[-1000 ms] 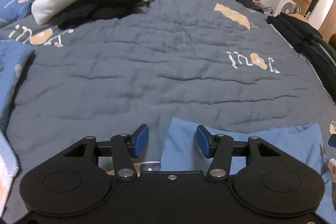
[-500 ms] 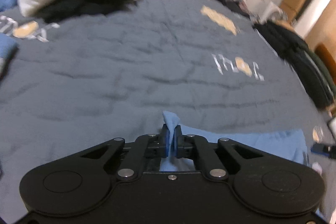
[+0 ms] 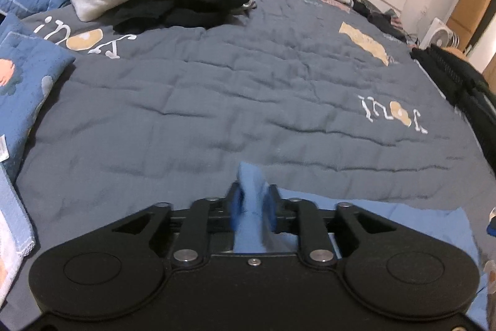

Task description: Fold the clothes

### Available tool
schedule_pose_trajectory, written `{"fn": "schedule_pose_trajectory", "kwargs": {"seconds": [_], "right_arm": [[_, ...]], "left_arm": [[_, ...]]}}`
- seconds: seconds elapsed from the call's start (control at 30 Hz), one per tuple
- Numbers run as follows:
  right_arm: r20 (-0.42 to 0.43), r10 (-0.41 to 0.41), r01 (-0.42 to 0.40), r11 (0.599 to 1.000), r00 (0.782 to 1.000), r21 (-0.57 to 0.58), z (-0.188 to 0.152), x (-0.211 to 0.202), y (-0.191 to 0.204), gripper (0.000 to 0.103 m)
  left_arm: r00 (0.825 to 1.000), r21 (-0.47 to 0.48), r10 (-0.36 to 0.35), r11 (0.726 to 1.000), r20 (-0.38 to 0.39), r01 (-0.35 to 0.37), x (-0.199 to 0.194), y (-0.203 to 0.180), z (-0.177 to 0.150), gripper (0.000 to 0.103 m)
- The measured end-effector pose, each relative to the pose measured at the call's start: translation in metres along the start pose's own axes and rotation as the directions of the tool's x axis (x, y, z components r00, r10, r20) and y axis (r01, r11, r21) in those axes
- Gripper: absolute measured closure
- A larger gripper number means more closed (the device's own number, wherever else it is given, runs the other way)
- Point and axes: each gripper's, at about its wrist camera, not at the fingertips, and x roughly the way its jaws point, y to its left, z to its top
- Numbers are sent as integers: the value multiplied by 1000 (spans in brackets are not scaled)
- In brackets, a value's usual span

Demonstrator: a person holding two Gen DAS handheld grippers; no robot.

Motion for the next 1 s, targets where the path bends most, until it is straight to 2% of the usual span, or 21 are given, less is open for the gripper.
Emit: {"fn": "schedule_pose_trajectory", "kwargs": {"seconds": [0.07,0.23,0.37,0.57,0.6,0.63,0.67,0.7,0.77,0.87,1.0], "right_arm": [[3,7,-7,1000,1000,6,3,3,-3,62],[-17,42,-43,998,999,-42,3,17,10,59],[-55,23,-28,995,998,-97,-4,33,21,59],[-51,-40,34,993,998,-115,-12,52,23,60],[-46,-41,36,993,998,-108,-13,53,21,64],[-39,-43,38,994,998,-104,-14,53,21,74],[-32,-47,43,994,998,-105,-16,54,20,85],[-33,-47,44,994,998,-102,-16,54,18,103],[-37,-35,32,997,999,-72,-15,56,13,103],[-16,-24,24,999,1000,-39,-12,53,8,103],[30,2,-1,1000,1000,-27,-4,45,6,103]], "left_arm": [[1000,2,2,1000,2,-2,-1,0,-1,72],[1000,2,8,1000,-13,-8,1,0,-3,72],[1000,6,11,1000,-22,-11,3,0,-5,72],[999,13,15,1000,-30,-15,7,0,-8,72],[999,17,13,1000,-30,-13,7,-1,-9,72],[999,23,5,1000,-33,-4,7,-2,-10,73],[999,28,-3,1000,-37,4,7,-2,-10,74],[999,28,-18,999,-43,19,8,-3,-11,80],[998,24,-39,999,-45,40,8,-4,-12,92],[998,23,-51,998,-31,51,6,-4,-12,99],[997,-3,-71,997,28,71,-3,2,-8,100]]}}
